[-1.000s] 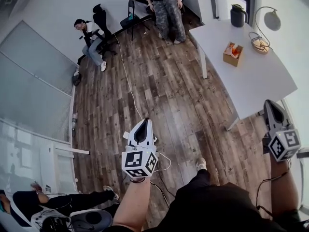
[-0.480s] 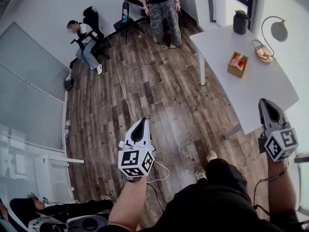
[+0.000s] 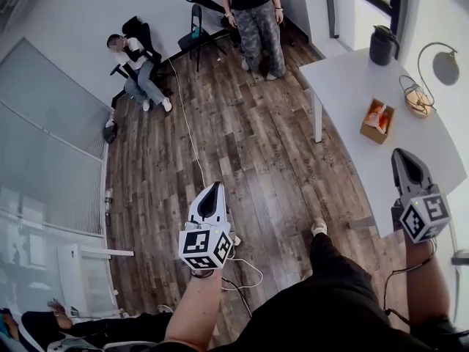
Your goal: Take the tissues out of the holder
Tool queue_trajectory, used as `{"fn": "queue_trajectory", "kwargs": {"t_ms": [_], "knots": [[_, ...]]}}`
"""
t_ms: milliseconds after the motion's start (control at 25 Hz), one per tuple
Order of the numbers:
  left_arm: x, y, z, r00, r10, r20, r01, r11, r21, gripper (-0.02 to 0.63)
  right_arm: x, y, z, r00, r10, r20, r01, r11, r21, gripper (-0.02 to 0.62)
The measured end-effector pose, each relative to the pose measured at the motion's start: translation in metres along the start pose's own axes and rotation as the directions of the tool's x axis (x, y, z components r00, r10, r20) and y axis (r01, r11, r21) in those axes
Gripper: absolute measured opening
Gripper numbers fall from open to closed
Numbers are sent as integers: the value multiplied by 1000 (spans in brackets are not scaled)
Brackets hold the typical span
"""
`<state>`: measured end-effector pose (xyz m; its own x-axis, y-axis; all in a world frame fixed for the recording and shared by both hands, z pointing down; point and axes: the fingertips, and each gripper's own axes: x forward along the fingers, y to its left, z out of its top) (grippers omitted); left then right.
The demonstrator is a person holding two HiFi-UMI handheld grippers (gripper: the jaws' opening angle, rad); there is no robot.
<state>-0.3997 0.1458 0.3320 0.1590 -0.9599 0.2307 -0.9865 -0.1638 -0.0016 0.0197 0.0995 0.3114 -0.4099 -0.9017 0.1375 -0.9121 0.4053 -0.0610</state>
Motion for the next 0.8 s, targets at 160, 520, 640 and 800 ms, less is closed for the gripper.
{"fn": "queue_trajectory", "kwargs": {"t_ms": [160, 520, 640, 800], "knots": [[49, 9, 18, 1000, 10, 2, -10, 999, -33, 5, 48, -36, -1, 998, -51, -20, 52, 998, 25, 5], [173, -2, 47, 1000, 13, -1, -13, 1000, 2, 5, 130, -127, -8, 995, -92, -35, 94, 992, 80, 5], [207, -13, 62, 1000, -11, 2, 11, 999, 31, 5, 158, -148, -4, 995, -98, -31, 100, 990, 95, 5], [249, -32, 71, 999, -38, 2, 38, 997, 61, 5, 189, -175, -4, 995, -93, -18, 95, 991, 97, 5]]}}
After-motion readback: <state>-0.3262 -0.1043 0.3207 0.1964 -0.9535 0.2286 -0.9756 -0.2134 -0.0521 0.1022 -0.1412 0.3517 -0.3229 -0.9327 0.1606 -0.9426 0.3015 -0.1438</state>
